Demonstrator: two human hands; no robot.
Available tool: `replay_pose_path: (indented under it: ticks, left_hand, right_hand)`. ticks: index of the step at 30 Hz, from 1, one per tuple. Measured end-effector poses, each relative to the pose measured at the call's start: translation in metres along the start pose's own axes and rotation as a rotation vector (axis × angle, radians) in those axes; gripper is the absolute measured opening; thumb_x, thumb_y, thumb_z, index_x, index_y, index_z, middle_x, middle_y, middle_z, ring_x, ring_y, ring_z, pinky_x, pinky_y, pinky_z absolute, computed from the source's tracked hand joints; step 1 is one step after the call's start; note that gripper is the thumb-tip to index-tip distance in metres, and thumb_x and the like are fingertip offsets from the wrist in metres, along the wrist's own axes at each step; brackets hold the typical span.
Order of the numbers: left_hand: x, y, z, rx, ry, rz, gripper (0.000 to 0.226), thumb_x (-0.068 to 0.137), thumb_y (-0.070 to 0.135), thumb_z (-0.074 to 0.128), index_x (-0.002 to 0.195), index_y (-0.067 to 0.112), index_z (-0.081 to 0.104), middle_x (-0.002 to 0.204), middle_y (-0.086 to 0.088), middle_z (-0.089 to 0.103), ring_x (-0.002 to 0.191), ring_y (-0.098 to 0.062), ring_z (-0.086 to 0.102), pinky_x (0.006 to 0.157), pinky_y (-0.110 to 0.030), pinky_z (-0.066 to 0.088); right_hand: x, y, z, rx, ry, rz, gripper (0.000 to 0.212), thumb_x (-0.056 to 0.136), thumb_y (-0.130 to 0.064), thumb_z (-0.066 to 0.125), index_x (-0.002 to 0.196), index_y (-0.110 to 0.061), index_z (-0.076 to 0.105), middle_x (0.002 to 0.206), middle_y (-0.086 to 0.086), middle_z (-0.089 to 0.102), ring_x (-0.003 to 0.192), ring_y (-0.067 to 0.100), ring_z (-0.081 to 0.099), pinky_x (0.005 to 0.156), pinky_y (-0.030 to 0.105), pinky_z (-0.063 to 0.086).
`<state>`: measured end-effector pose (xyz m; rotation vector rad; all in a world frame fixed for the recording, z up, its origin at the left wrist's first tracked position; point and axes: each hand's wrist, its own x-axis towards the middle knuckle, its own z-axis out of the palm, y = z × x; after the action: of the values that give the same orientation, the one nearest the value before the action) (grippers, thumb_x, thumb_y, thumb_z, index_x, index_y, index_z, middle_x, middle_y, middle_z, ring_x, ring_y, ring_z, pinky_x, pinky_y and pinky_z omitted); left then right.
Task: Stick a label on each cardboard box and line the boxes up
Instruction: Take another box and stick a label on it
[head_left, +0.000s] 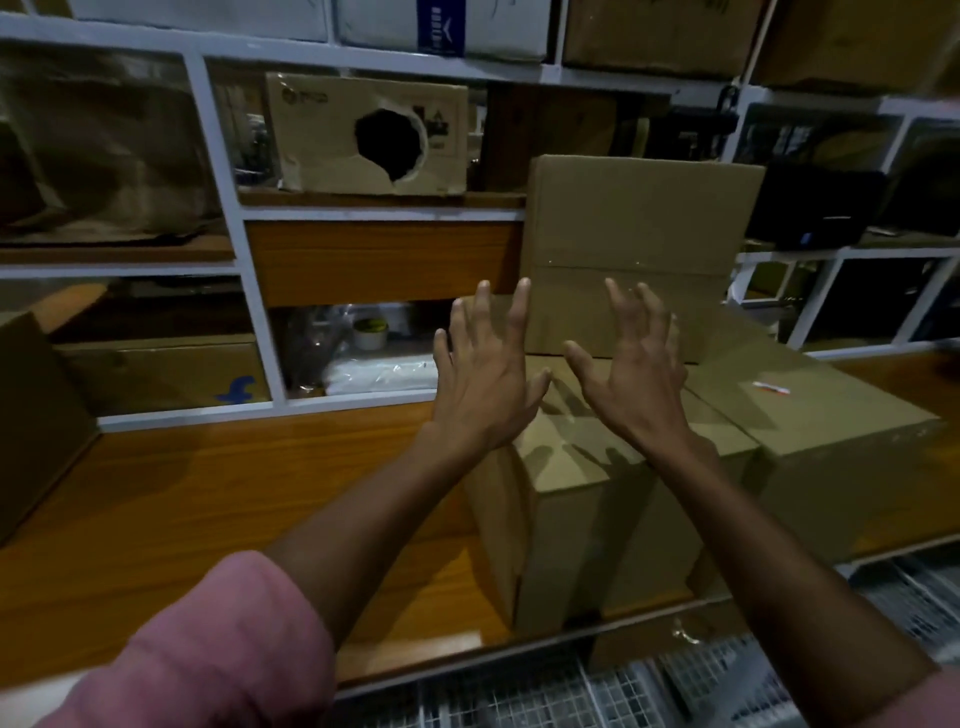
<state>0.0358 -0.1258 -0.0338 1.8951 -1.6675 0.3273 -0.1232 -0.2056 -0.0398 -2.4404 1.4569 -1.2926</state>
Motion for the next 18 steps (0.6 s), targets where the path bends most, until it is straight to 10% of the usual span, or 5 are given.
replay_pose_path:
  ticks: [18]
  left_hand:
    - [0.111,0.038,0.065,-0.059,0.049,-0.077,0.118,0.086,0.048,0.073,0.153,0.044,-0.023,0.165,-0.017,-0.021,0.152,-0.047,0.002,0.116,-0.065,0.021]
  right_hand:
    - [0.088,0.113,-0.002,-0.004,0.02,0.02,0.091,0.086,-0.06,0.066,0.158,-0.046,0.012,0.167,0.003,-0.013,0.153,0.042,-0.002,0.111,0.066,0.029]
